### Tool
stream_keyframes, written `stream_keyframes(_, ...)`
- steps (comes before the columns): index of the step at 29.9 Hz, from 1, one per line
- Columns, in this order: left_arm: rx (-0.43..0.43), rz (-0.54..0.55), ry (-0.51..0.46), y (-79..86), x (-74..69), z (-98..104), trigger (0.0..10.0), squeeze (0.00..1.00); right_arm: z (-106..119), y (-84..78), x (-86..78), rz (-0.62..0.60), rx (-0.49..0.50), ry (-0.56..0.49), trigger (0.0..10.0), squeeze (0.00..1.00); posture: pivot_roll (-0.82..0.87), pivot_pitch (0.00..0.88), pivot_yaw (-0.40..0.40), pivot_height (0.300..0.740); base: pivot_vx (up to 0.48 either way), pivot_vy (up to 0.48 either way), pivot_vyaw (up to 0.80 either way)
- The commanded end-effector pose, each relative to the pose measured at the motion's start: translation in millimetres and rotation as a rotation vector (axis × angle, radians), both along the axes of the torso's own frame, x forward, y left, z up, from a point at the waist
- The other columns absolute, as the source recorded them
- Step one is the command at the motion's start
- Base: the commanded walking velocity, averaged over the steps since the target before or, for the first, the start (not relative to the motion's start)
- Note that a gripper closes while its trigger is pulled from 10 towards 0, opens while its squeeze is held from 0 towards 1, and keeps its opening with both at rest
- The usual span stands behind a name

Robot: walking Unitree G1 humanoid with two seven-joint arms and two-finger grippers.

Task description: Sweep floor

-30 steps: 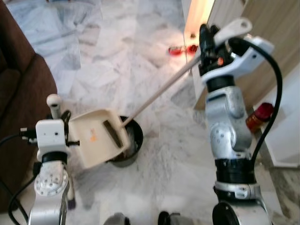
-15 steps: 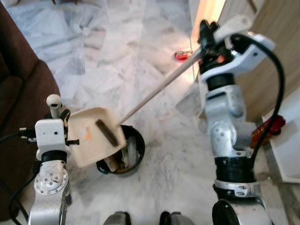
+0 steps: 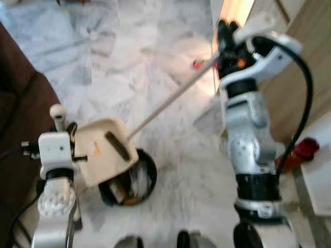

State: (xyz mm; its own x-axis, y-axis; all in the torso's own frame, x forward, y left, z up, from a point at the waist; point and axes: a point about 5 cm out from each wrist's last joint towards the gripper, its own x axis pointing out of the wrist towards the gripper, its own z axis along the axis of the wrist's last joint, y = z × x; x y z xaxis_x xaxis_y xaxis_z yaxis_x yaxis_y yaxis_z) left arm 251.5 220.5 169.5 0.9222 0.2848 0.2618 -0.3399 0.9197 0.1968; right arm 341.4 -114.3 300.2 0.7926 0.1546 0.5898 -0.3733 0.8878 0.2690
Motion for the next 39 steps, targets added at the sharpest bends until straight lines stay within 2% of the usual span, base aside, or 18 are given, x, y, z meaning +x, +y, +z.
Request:
stream_keyframes(1,0.029,0.008,-0.044,2.2,-4.0,8,10.0,0.0,18,8.6,-11.0,0.033,0.021,-0.101,10.0,0.0,0.01,0.241,-0.013,0.74,0.0,0.0,0.0)
stream_keyframes(12,0.038,-0.003,-0.049,1.5,-4.7,8,10.0,0.0,24,20.4,-29.3,0.039,-0.123,-0.219,10.0,0.0,0.0,0.25,-0.007,0.74,0.0,0.0,0.0)
stream_keyframes(17,0.039,-0.011,-0.052,0.6,-4.3,8,10.0,0.0,29,19.5,-37.9,0.013,-0.133,-0.259,10.0,0.0,0.0,0.25,-0.005,0.74,0.0,0.0,0.0)
stream_keyframes(21,0.042,-0.013,-0.053,0.9,-3.5,8,10.0,0.0,32,27.0,-49.1,0.034,-0.18,-0.306,10.0,0.0,0.0,0.253,-0.002,0.74,0.0,0.0,0.0)
stream_keyframes(25,0.042,-0.018,-0.053,0.1,-2.9,8,10.0,0.0,31,33.0,-55.3,0.049,-0.182,-0.314,10.0,0.0,0.0,0.253,0.0,0.74,0.0,0.0,0.0)
stream_keyframes(27,0.046,-0.024,-0.053,-0.4,-2.3,8,10.0,0.0,30,51.0,-73.3,0.091,-0.285,-0.386,10.0,0.0,0.0,0.255,0.002,0.74,0.0,0.0,0.0)
stream_keyframes(28,0.046,-0.024,-0.053,-0.4,-2.3,8,10.0,0.0,30,51.0,-73.3,0.091,-0.285,-0.386,10.0,0.0,0.0,0.255,0.002,0.74,0.0,0.0,0.0)
stream_keyframes(31,0.047,-0.025,-0.053,-0.3,-2.3,8,10.0,0.0,27,63.0,-89.3,0.126,-0.391,-0.459,10.0,0.0,-0.01,0.258,0.004,0.74,0.0,0.0,0.0)
stream_keyframes(36,0.045,-0.031,-0.05,-1.4,-1.3,7,10.0,0.0,26,72.1,-108.2,0.157,-0.42,-0.498,10.0,0.0,-0.02,0.259,0.004,0.74,0.0,0.0,0.0)
stream_keyframes(39,0.045,-0.034,-0.05,-1.7,-0.6,7,10.0,0.0,26,74.1,-112.1,0.168,-0.418,-0.502,10.0,0.0,-0.02,0.259,0.005,0.74,0.0,0.0,0.0)
